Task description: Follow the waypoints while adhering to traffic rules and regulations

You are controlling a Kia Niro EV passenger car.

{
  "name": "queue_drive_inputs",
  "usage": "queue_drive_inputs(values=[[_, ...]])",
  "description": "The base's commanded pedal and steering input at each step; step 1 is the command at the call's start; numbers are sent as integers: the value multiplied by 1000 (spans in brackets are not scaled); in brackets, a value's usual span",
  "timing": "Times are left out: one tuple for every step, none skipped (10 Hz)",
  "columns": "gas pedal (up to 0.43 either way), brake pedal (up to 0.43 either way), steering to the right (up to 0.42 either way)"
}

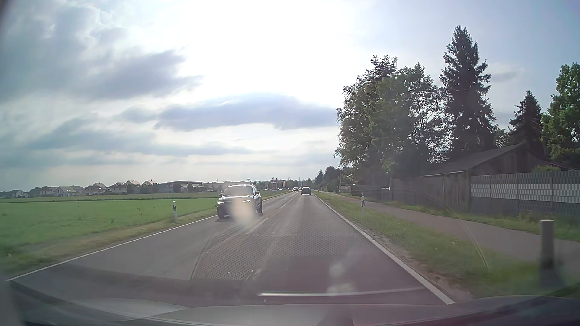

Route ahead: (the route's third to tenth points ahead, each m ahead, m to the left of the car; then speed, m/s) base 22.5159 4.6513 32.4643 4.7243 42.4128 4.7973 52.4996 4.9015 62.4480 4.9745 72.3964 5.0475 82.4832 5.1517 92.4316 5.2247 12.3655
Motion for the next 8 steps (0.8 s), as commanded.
queue_drive_inputs(values=[[169,0,-1],[169,0,-1],[169,0,0],[169,0,-1],[169,0,-1],[169,0,0],[169,0,-1],[169,0,0]])
